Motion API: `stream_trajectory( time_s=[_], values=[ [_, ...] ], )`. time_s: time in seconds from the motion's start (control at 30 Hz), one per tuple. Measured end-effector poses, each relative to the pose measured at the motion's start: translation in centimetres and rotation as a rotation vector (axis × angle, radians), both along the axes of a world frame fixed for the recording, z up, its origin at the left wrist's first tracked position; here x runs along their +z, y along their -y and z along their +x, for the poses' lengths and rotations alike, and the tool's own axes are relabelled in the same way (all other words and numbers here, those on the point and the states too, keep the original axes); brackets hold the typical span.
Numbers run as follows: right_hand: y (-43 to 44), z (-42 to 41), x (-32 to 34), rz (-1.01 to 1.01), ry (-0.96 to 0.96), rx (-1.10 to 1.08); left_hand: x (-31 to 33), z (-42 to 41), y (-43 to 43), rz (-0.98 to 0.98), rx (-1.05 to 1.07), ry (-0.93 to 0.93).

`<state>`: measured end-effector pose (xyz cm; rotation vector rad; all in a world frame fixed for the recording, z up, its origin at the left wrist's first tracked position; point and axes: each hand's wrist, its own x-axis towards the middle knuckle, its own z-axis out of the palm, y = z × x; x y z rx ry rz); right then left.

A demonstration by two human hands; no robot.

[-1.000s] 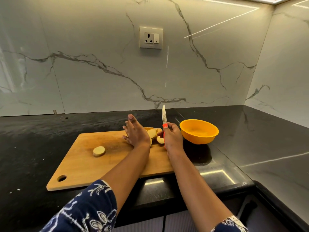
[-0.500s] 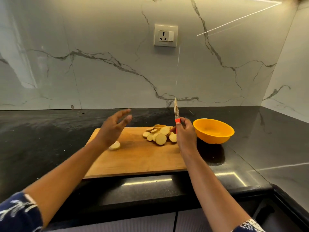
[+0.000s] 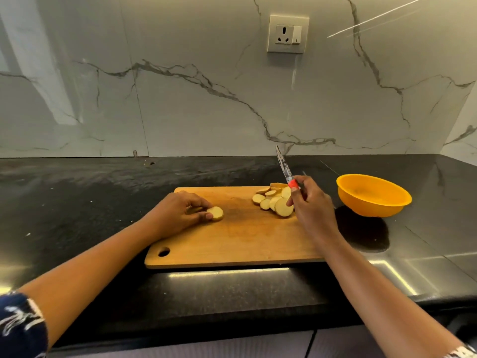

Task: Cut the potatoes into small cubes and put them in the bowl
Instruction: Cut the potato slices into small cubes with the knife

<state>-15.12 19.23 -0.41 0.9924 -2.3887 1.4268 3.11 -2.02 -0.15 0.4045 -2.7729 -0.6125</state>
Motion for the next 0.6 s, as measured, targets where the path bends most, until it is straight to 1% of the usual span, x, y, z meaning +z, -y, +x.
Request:
stream_trajectory(
  time_s=[0.1, 0.27, 0.3, 0.4, 0.47, 0.53, 0.6],
  values=[
    [0.3, 1.2, 0.5, 0.093, -0.052, 0.053, -0.1, -0.8, -0.2, -0.048, 0.003, 0.003],
    [1.0, 3.8, 0.9, 0.330, -0.116, 0.154, -0.6, -2.1, -0.6, -0.090, -0.037, 0.085],
    [1.1, 4.3, 0.8, 0.376, -0.139, 0.157, -0.6, -2.0, -0.6, -0.075, -0.035, 0.070],
    [1.1, 5.4, 0.7, 0.462, -0.174, 0.148, -0.8, -1.4, -0.7, -0.029, 0.052, -0.077],
    [1.1, 5.5, 0.5, 0.516, -0.179, 0.164, -0.8, -1.0, -0.6, 0.014, 0.091, -0.131],
    [1.0, 5.5, 0.3, 0.539, -0.179, 0.174, -0.8, -1.1, -0.6, 0.016, 0.058, -0.070],
    [1.1, 5.3, 0.1, 0.482, -0.212, 0.168, -0.9, -1.7, -0.5, -0.064, 0.050, 0.100]
  ],
)
